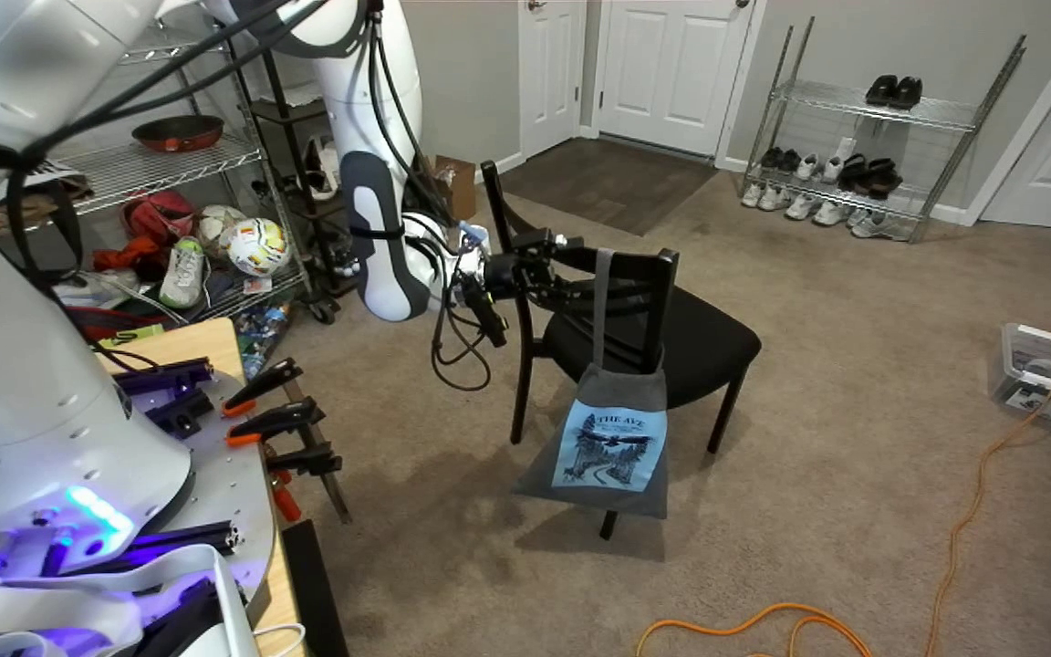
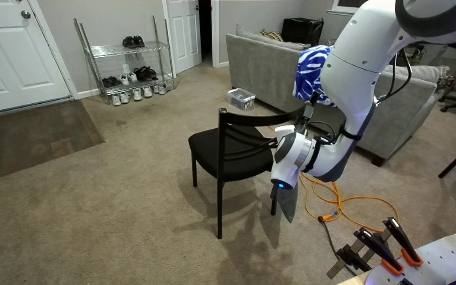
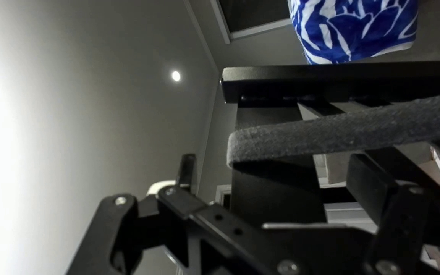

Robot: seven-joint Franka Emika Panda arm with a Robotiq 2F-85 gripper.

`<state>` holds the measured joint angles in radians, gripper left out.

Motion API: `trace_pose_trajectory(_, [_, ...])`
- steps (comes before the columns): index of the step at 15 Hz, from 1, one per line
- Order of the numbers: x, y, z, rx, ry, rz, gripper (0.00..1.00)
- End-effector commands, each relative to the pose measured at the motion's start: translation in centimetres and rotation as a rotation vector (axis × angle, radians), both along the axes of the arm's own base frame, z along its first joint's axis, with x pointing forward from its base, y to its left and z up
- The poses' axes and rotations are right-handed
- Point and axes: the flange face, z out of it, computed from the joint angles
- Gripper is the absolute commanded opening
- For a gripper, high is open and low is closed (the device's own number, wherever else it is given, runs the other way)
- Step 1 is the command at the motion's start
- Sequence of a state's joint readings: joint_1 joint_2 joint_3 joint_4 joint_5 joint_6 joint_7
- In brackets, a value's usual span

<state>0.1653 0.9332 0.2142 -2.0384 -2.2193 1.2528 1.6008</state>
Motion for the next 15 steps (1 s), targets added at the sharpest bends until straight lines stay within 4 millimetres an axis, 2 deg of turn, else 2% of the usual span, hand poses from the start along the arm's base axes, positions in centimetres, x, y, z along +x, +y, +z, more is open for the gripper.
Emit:
trace_pose_trajectory(1, [-0.3,-1.1,0.9,0.02,0.012,-0.023,1.0])
trace_pose_trajectory(8, [0.5,-3.9,0.8,0.032,0.021,-0.077,1.0])
trace_pose_trajectory(15, [0.6,-3.5,0.9,0.027,0.019,-0.076,1.0])
